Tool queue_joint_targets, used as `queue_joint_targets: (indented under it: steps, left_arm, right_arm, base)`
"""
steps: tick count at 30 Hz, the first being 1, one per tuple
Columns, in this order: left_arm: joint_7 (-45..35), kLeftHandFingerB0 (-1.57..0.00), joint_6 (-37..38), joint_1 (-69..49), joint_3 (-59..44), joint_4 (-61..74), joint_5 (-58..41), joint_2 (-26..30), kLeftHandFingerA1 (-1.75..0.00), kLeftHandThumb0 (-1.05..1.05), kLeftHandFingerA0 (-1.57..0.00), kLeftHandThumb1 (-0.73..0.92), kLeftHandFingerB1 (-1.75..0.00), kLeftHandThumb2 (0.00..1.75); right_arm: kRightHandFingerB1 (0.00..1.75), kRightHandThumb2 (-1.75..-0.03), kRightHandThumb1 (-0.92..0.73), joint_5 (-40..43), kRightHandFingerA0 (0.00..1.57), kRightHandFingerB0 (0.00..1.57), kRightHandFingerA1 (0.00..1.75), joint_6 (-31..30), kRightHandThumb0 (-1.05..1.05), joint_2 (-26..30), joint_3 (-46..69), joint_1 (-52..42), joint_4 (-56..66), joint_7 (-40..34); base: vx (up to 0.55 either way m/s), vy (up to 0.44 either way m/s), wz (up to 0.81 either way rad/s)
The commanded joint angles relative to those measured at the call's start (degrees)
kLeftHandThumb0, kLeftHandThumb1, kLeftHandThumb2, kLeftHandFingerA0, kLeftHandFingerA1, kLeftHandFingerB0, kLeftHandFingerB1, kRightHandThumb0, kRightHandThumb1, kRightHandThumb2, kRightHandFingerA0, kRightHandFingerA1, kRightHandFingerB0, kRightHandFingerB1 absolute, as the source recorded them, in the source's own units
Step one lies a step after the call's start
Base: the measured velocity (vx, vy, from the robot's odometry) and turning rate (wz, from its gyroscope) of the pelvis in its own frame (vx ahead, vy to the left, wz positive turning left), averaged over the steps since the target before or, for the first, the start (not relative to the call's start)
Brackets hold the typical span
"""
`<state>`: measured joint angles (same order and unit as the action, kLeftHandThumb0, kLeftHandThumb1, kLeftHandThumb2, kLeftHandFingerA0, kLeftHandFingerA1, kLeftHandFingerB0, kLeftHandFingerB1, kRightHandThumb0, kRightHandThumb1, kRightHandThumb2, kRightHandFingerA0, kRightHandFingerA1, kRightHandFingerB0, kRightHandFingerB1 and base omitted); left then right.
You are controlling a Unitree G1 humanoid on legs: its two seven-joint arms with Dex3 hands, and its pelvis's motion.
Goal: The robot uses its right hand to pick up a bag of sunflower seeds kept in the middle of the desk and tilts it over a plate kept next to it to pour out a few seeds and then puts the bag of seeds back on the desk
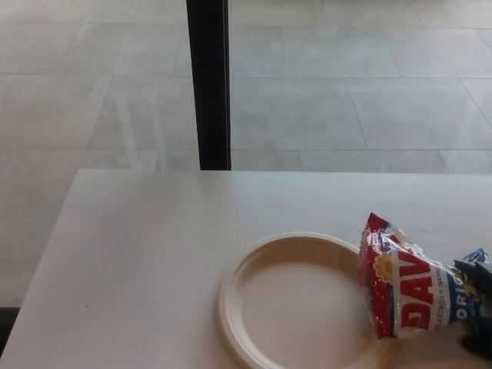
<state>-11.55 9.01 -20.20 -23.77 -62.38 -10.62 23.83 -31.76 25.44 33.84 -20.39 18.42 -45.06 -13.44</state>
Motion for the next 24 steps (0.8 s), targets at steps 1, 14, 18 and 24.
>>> queue_joint_targets:
  steps: [1,14,18,24]
  left_arm:
    - [1.55,-0.36,0.15,0.46,0.05,-0.43,0.32,1.05,-0.72,-0.38,-0.42,0.45,-0.66,1.0]
    - [0.8,-0.34,2.03,-0.15,0.09,-1.77,0.31,1.12,-0.7,-0.41,-0.4,0.44,-0.65,0.99]
    - [1.0,-0.34,1.85,-0.66,0.22,-1.14,0.39,0.99,-0.71,-0.36,-0.43,0.47,-0.64,1.0]
    - [1.62,-0.35,2.28,-1.08,0.86,-0.59,1.09,0.98,-0.71,-0.4,-0.43,0.46,-0.65,1.0]
  right_arm:
    - [0.94,-0.85,-0.72,-1.39,0.89,0.9,1.5,-3.61,-0.21,-0.27,-1.88,-1.57,3.81,7.01]
    - [1.21,-0.84,-0.7,-4.18,0.92,0.77,1.7,-5.1,-0.24,2.4,-5.02,-0.13,1.26,6.44]
    - [0.73,-0.84,-0.69,-4.97,0.91,0.79,1.48,-6.37,-0.26,2.98,-5.69,-0.04,2.2,5.88]
    - [1.75,-0.85,-0.64,-4.21,0.92,0.71,1.75,-8.25,-0.32,2.69,-5.09,0.22,3.47,6.88]
  base:
    - [0.0,0.0,0.0]
    - [0.0,0.0,0.0]
    - [0.0,0.0,0.0]
    - [0.0,0.0,0.0]
